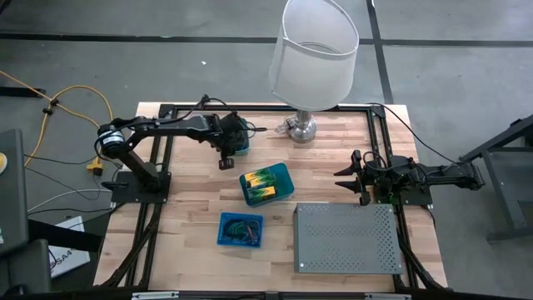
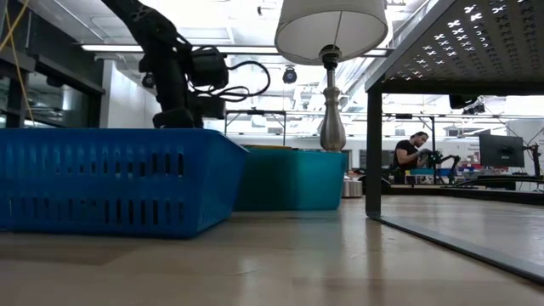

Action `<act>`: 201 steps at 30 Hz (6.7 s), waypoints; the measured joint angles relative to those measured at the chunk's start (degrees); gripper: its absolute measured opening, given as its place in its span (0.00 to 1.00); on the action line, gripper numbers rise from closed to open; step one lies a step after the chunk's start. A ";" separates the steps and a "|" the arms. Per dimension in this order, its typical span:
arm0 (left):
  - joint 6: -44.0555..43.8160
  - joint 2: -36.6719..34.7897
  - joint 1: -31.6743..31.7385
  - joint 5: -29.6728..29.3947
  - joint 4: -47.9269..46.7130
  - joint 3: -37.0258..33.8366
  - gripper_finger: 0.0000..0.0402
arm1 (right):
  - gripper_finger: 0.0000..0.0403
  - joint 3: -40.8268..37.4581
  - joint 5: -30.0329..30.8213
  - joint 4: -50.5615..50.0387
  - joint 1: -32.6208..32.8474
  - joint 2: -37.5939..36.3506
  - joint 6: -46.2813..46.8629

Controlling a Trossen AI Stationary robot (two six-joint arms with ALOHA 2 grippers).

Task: Pick & Place Office Desk Supplies
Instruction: Move the bins to the center of the table, then put the top blue bin on the shelf

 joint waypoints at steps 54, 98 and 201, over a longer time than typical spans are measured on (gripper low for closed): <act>-0.70 -4.23 -10.99 -6.33 15.15 0.76 0.20 | 0.31 0.00 0.00 -0.02 -0.01 -0.01 -0.01; -17.69 -69.41 -20.42 -12.43 39.46 -50.43 0.20 | 0.31 0.00 0.00 -0.02 0.00 -0.01 0.00; -23.75 -77.60 -20.37 -4.65 34.23 -55.15 0.20 | 0.31 6.02 7.31 0.62 0.29 11.13 11.31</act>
